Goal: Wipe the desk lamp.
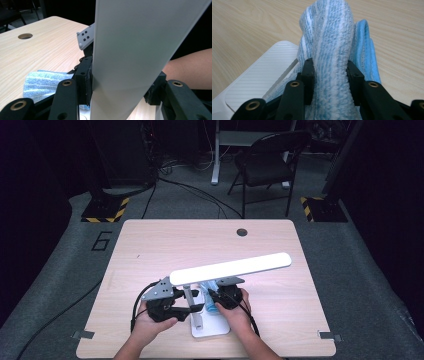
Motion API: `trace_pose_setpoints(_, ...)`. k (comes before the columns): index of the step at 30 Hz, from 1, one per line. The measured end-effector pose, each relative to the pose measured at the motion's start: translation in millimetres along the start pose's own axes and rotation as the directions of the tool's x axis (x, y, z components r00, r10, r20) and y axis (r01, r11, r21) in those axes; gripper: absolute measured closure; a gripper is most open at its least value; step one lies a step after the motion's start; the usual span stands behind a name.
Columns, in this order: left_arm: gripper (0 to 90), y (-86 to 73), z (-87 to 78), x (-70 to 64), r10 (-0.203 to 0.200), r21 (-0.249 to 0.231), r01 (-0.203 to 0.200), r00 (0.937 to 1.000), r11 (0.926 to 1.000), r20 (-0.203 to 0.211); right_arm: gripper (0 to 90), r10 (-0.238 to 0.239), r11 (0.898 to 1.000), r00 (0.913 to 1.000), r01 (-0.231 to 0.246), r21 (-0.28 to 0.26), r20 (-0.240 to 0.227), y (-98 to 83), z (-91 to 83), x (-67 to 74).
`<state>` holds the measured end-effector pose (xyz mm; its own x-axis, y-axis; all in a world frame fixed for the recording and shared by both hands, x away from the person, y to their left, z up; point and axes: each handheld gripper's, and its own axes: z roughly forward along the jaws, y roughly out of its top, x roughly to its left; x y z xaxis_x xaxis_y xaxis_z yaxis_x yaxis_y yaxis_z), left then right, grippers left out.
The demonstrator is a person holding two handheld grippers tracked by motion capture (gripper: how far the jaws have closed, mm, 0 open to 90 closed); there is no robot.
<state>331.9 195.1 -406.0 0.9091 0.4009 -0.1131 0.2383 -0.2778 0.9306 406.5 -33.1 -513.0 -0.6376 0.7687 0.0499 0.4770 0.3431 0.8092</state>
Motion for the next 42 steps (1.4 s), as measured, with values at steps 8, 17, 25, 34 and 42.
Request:
trace_pose_setpoints(8,50.8,0.3,-3.1,2.9,-0.006,0.009,0.006,1.0,0.9999,0.003,66.5,-0.008,1.0,0.9999,0.008,0.005,0.006,0.1,-1.1,0.1)
trace_pose_setpoints(17,51.2,-0.4,-12.3,11.5,-0.021,0.02,0.022,0.9994,0.9996,-0.028,66.5,0.002,1.0,0.9999,-0.002,0.009,0.012,-1.6,-4.8,-1.6)
trace_pose_setpoints(25,52.7,-1.6,-21.7,19.2,-0.033,0.028,0.034,0.998,0.999,-0.055,66.5,0.009,1.0,0.9998,-0.009,0.009,0.02,-6.7,-11.4,-0.8)
trace_pose_setpoints(34,56.9,-3.0,-29.7,25.7,-0.036,0.034,0.039,0.9964,0.9987,-0.076,66.6,0.002,1.0,0.9997,-0.002,0.004,0.024,-12.7,-18.4,2.1)
trace_pose_setpoints(42,58.8,-4.8,-36.7,32.5,-0.054,0.024,0.057,0.9911,0.9981,-0.122,66.6,0.004,1.0,0.9997,-0.004,-0.011,0.025,-19.3,-25.6,7.2)
